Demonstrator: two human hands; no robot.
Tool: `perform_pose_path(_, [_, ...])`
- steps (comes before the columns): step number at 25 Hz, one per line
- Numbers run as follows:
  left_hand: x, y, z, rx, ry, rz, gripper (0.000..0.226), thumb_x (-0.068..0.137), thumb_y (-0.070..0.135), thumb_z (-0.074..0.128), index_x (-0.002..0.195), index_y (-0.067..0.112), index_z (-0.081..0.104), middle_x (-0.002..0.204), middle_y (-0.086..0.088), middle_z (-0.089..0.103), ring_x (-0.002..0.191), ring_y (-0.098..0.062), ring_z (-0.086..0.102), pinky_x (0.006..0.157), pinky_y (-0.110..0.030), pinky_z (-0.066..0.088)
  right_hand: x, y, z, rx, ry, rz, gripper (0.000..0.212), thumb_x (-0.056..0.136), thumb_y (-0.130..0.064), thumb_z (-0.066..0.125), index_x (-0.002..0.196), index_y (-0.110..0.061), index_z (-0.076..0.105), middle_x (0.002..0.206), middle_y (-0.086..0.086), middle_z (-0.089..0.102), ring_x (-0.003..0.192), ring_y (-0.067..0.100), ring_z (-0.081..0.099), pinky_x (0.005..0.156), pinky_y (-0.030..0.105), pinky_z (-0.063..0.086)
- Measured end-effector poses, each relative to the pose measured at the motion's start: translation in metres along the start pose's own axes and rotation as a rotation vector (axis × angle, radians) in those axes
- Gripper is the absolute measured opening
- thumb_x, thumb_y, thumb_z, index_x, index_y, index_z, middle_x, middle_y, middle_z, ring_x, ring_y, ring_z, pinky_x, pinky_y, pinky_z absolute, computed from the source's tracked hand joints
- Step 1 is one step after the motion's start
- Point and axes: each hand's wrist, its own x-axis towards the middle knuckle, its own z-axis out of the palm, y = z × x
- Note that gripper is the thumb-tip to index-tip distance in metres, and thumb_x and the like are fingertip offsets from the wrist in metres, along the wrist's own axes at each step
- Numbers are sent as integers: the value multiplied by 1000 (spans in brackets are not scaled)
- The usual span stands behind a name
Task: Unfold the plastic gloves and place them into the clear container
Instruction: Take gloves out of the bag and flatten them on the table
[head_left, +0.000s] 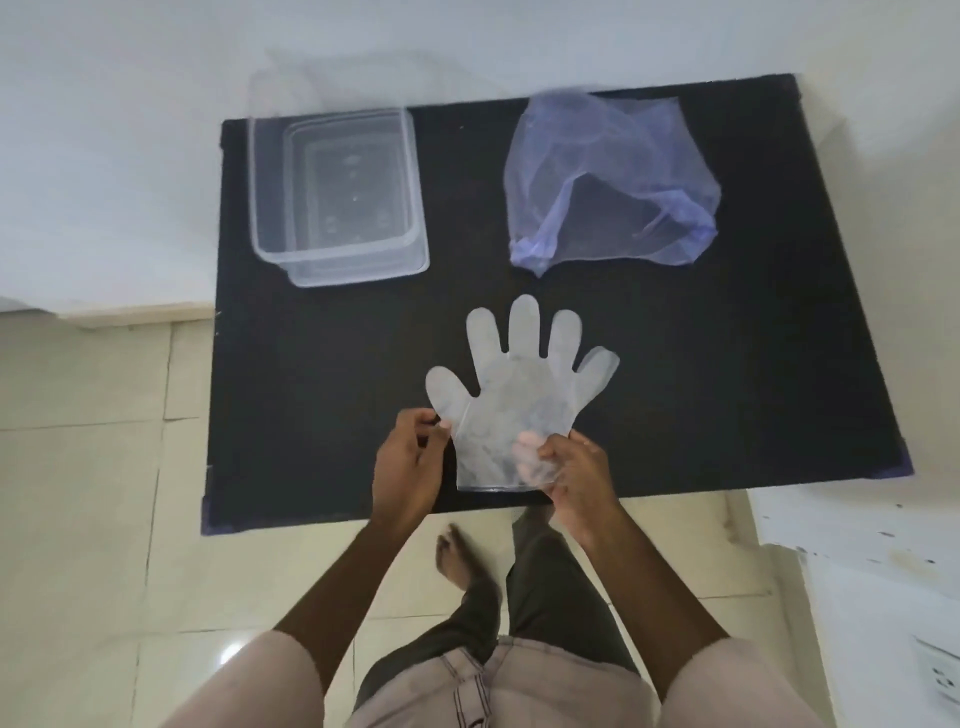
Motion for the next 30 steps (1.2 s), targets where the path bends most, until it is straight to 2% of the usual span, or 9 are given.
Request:
perform_pose_path(5, [-30, -31, -13, -286, -146, -468, 31, 95, 39, 52, 102, 12, 64, 93, -11, 74, 80, -26, 71, 67, -34, 53, -10, 23, 19, 17, 64, 47, 21, 81, 7, 55, 100, 1, 63, 98, 15, 64, 83, 31, 61, 69, 41, 54])
perform_pose_path(8, [-37, -40, -14, -381, -263, -589, 35, 97, 38, 48, 100, 10, 68, 94, -11, 76, 82, -27, 73, 71, -35, 56, -18, 24, 18, -346, 120, 15, 16, 83, -11, 65, 98, -7, 60, 94, 9, 62, 85, 24, 61, 72, 38, 55])
perform_pose_path(10, [-40, -43, -15, -427, -253, -587, 34, 98, 36, 48, 101, 9, 69, 94, -10, 76, 81, -27, 73, 67, -33, 55, -22, 26, 12, -837, 220, -196, 28, 78, -28, 70, 95, -11, 56, 93, 5, 60, 84, 21, 61, 68, 33, 53])
perform_pose_path(12, [-39, -46, -16, -448, -185, -568, 33, 98, 34, 48, 100, 9, 69, 93, -10, 76, 77, -26, 73, 64, -31, 55, -27, 30, 9, -1196, 337, -583, 40, 72, -36, 72, 100, -14, 54, 100, -2, 54, 89, 16, 56, 69, 29, 50])
perform_pose_path(14, [-36, -48, -17, -463, -115, -557, 32, 98, 33, 48, 98, 10, 70, 90, -10, 76, 70, -24, 72, 63, -31, 55, -33, 35, 16, -1297, 190, -881, 37, 76, -31, 71, 106, -15, 55, 103, -4, 51, 93, 13, 52, 74, 24, 46])
perform_pose_path(16, [-35, -51, -19, -477, -63, -555, 31, 97, 31, 48, 97, 10, 70, 89, -10, 76, 66, -24, 69, 60, -31, 53, -33, 46, 34, -1449, -115, -889, 25, 85, -29, 67, 104, -14, 59, 103, 1, 61, 92, 15, 58, 76, 22, 47])
perform_pose_path(18, [-34, -54, -21, -472, -34, -546, 29, 97, 29, 48, 97, 11, 70, 87, -11, 75, 66, -23, 67, 59, -31, 51, -25, 61, 50, -1637, -232, -823, 25, 89, -35, 63, 104, -15, 60, 104, 4, 65, 91, 17, 60, 81, 25, 49])
perform_pose_path(24, [-29, -57, -29, -381, 10, -469, 19, 92, 23, 54, 93, 14, 70, 78, -6, 72, 61, -19, 59, 58, -29, 45, -13, 83, 68, -1691, -44, -903, 40, 87, -43, 62, 113, -12, 57, 109, 7, 64, 94, 21, 60, 76, 30, 49])
perform_pose_path(30, [-24, -60, -32, -332, 15, -427, 18, 94, 26, 55, 92, 16, 70, 80, -4, 71, 64, -18, 60, 60, -28, 47, -7, 82, 69, -1616, -6, -877, 27, 90, -36, 58, 99, -12, 65, 97, 6, 69, 78, 13, 55, 65, 24, 40])
